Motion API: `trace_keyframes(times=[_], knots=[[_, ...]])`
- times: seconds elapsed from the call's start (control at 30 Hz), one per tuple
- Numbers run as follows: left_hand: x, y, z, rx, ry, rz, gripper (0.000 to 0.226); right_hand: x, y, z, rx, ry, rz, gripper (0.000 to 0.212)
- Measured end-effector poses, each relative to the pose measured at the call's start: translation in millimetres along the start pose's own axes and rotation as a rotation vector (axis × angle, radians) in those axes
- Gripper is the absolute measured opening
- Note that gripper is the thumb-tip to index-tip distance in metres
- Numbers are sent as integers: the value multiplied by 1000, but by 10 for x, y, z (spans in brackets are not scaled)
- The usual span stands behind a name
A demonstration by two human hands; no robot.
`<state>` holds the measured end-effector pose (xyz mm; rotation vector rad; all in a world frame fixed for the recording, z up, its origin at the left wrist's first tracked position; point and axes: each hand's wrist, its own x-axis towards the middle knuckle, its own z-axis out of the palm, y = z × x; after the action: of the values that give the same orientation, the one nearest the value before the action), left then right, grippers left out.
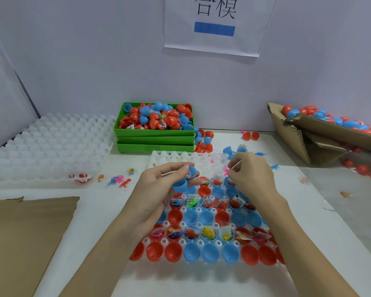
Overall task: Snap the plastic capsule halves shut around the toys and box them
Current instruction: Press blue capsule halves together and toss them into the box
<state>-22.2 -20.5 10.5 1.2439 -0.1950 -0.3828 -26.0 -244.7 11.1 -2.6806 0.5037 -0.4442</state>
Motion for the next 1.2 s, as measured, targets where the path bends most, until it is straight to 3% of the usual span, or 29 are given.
trace_keyframes(times=[0.17,0.27,0.43,0.67,1.2], knots=[[-8,-19,4,41,5,12,15,5,22,-24,89,113,-11,16],[-12,-19,1,73,17,22,14,-34,21,-102,285,156,-59,15],[-15,-27,-1,196,4,56,16,-254,-128,-274,579,52,-365,17],[-10,-52,-23,330,19,142,19,-391,-292,-286,366,-28,-610,17],[-18,-55,17,474,16,291,26,-489,-366,-236,434,63,-672,15]])
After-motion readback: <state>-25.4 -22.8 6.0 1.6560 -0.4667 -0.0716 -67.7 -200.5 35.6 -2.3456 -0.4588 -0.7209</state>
